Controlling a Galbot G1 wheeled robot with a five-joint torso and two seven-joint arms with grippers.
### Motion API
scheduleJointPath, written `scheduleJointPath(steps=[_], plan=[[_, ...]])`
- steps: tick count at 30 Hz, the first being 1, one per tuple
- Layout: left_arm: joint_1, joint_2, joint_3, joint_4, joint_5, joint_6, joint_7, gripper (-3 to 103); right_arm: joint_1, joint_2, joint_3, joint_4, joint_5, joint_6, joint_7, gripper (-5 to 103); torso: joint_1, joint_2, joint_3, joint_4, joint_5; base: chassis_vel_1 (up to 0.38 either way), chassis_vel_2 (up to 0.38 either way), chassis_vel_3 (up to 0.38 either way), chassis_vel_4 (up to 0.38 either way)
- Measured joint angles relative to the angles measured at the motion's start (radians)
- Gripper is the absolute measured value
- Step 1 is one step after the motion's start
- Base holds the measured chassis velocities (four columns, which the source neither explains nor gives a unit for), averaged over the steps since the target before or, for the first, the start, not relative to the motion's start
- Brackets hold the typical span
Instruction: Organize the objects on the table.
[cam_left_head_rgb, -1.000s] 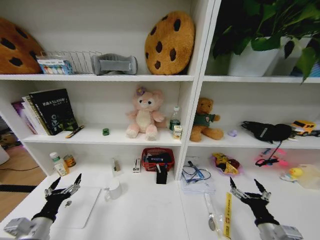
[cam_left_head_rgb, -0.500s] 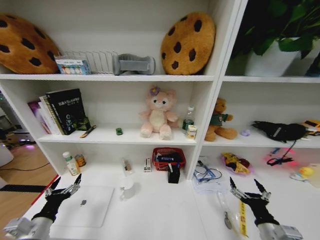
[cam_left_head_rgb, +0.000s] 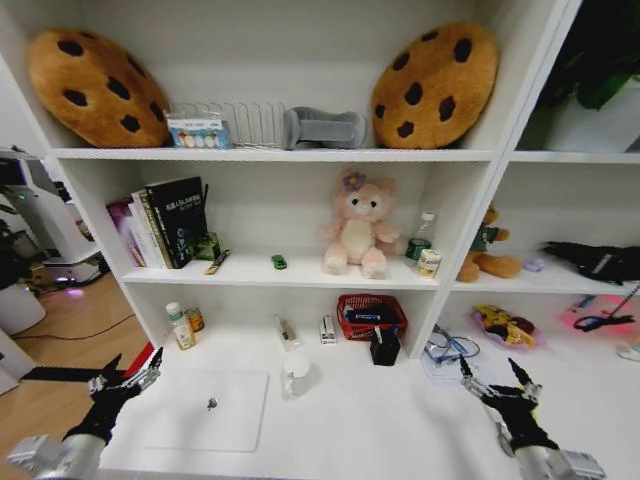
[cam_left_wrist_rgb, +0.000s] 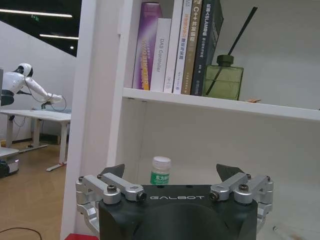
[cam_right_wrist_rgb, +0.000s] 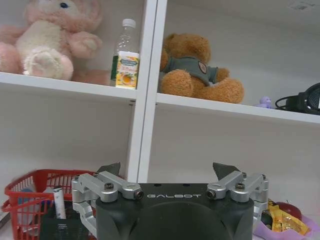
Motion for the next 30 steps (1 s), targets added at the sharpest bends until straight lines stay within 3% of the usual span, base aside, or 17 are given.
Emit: scheduleJointPath(steps=[4, 5, 7, 10, 17, 30], plan=[[0.0, 0.0, 0.0, 0.0, 0.0, 0.0, 0.0, 100, 0.0, 0.0, 0.0, 0.0, 0.0, 0.0, 0.0, 100, 0.0, 0.0, 0.0, 0.0, -0.001, 0.185, 0.199, -0.197, -0.188], [0.0, 0.0, 0.0, 0.0, 0.0, 0.0, 0.0, 100, 0.0, 0.0, 0.0, 0.0, 0.0, 0.0, 0.0, 100, 0.0, 0.0, 0.0, 0.0005, 0.0007, 0.239, 0.2, -0.2, -0.174], [0.0, 0.0, 0.0, 0.0, 0.0, 0.0, 0.0, 100, 0.0, 0.0, 0.0, 0.0, 0.0, 0.0, 0.0, 100, 0.0, 0.0, 0.0, 0.0003, -0.0017, 0.185, 0.217, -0.184, -0.201], [0.0, 0.0, 0.0, 0.0, 0.0, 0.0, 0.0, 100, 0.0, 0.0, 0.0, 0.0, 0.0, 0.0, 0.0, 100, 0.0, 0.0, 0.0, 0.0, 0.0003, 0.196, 0.201, -0.224, -0.21], [0.0, 0.0, 0.0, 0.0, 0.0, 0.0, 0.0, 100, 0.0, 0.0, 0.0, 0.0, 0.0, 0.0, 0.0, 100, 0.0, 0.0, 0.0, 0.0003, -0.0012, 0.162, 0.164, -0.152, -0.151], [0.0, 0.0, 0.0, 0.0, 0.0, 0.0, 0.0, 100, 0.0, 0.0, 0.0, 0.0, 0.0, 0.0, 0.0, 100, 0.0, 0.0, 0.0, 0.0002, -0.0002, -0.013, -0.011, 0.003, 0.001]])
